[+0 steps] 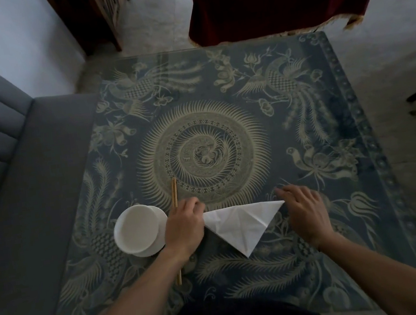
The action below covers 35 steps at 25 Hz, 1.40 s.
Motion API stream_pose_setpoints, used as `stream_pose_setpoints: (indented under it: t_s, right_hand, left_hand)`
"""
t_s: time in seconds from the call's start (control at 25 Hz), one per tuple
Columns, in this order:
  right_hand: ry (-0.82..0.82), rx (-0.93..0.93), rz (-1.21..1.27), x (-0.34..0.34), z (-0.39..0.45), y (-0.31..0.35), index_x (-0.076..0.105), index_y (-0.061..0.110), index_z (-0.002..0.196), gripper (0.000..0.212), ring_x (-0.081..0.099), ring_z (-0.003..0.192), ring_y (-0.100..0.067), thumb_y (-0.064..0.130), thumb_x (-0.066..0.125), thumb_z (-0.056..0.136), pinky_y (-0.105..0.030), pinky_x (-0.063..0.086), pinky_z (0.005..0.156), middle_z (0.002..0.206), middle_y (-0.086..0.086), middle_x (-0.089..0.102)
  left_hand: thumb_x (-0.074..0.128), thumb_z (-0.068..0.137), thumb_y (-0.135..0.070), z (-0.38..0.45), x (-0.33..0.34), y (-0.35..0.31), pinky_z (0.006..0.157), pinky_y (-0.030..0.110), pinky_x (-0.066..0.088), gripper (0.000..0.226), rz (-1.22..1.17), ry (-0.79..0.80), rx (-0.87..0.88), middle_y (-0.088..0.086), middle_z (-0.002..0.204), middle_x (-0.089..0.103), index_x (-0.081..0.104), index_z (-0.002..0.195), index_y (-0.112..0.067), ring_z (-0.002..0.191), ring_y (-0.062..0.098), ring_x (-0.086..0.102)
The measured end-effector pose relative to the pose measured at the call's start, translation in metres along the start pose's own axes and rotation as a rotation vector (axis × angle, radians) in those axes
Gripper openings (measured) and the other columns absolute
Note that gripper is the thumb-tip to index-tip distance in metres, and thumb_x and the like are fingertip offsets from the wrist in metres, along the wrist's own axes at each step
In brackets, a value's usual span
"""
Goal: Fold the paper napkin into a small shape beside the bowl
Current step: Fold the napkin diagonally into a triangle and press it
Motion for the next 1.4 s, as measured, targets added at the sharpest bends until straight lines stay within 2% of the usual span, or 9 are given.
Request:
stream_pose_setpoints:
  t_s: [0.16,0.32,0.44,0.56,0.68,0.84,0.96,1.24,1.4]
  right_hand:
    - [0.126,-0.218,-0.006,0.031,-0.022,0.073,0.04,0.004,0.144,0.065,0.038,0.137,-0.032,0.022,0.062,0.085,-0.05,0.034,0.11,0.149,-0.014,0.042]
    - [0.27,-0.207,-0.107,0.062,-0.032,0.098,0.01,0.002,0.151,0.063,0.001,0.147,-0.031,0.038,0.016,0.099,-0.049,0.007,0.12,0.159,-0.017,0.002]
    - [0.34,-0.171,-0.137,0.079,-0.033,0.089,-0.007,0.005,0.151,0.069,-0.021,0.144,-0.027,0.048,0.009,0.099,-0.047,-0.007,0.117,0.157,-0.013,-0.019]
    - [0.367,-0.147,-0.113,0.082,-0.03,0.081,-0.004,0.006,0.152,0.073,-0.02,0.145,-0.025,0.053,0.016,0.099,-0.044,-0.006,0.117,0.159,-0.01,-0.015]
    - [0.396,-0.143,-0.135,0.086,-0.026,0.073,-0.01,0.009,0.151,0.077,-0.025,0.143,-0.023,0.058,0.015,0.097,-0.044,-0.01,0.117,0.159,-0.008,-0.019]
    - [0.391,-0.096,-0.114,0.089,-0.022,0.061,-0.017,0.015,0.15,0.086,-0.028,0.142,-0.02,0.071,0.013,0.091,-0.043,-0.016,0.116,0.159,-0.004,-0.022]
    - [0.363,-0.038,-0.092,0.086,-0.022,0.05,-0.013,0.015,0.151,0.097,-0.023,0.144,-0.02,0.079,0.018,0.087,-0.047,-0.008,0.118,0.16,-0.004,-0.017]
    - [0.329,0.15,-0.07,0.082,-0.023,0.02,-0.015,0.012,0.151,0.112,-0.025,0.143,-0.019,0.091,0.014,0.076,-0.05,-0.011,0.117,0.159,-0.005,-0.021]
    - [0.302,0.249,-0.059,0.077,-0.025,0.003,-0.02,0.013,0.149,0.106,-0.03,0.141,-0.018,0.087,0.007,0.08,-0.048,-0.017,0.115,0.159,-0.005,-0.024]
  left_hand:
    - [0.056,0.092,-0.019,-0.024,0.022,-0.069,0.104,0.044,0.044,0.042,-0.147,0.011,0.175,0.013,0.137,0.057,0.056,0.133,-0.007,0.127,0.03,0.052]
    - [0.044,0.099,-0.026,-0.041,0.054,-0.088,0.118,0.045,0.021,0.059,-0.07,0.161,0.143,0.015,0.158,0.027,0.031,0.15,0.0,0.147,0.028,0.024]
    - [0.027,0.101,-0.031,-0.044,0.066,-0.082,0.118,0.049,0.007,0.06,-0.025,0.263,0.095,0.016,0.16,0.019,0.022,0.152,0.001,0.149,0.027,0.013]
    - [0.008,0.101,-0.045,-0.041,0.077,-0.074,0.119,0.044,-0.012,0.068,-0.048,0.353,0.087,0.01,0.162,-0.01,-0.004,0.154,-0.005,0.149,0.022,-0.015]
    - [0.005,0.099,-0.053,-0.037,0.082,-0.065,0.121,0.041,-0.008,0.072,-0.041,0.398,0.087,0.007,0.161,-0.022,-0.015,0.153,-0.01,0.146,0.019,-0.025]
    - [0.012,0.1,-0.054,-0.034,0.082,-0.049,0.121,0.042,-0.006,0.073,-0.034,0.401,0.063,0.006,0.16,-0.024,-0.016,0.152,-0.011,0.146,0.018,-0.026]
    - [0.015,0.101,-0.052,-0.035,0.081,-0.033,0.121,0.042,-0.007,0.072,-0.028,0.393,0.027,0.006,0.16,-0.026,-0.02,0.15,-0.013,0.146,0.019,-0.026]
    - [-0.006,0.093,-0.06,-0.042,0.076,-0.011,0.116,0.04,-0.02,0.075,0.037,0.363,-0.095,0.004,0.157,-0.03,-0.022,0.149,-0.013,0.14,0.018,-0.036]
    - [-0.008,0.092,-0.06,-0.044,0.072,-0.003,0.118,0.043,-0.014,0.079,0.083,0.346,-0.178,0.012,0.16,-0.02,-0.016,0.15,-0.007,0.147,0.024,-0.022]
Point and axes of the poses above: each hand's wrist, its own z-axis towards the middle knuckle, its own x-axis out of the palm, y = z × x, the point moved 9 cm from there along z, towards the middle knuckle
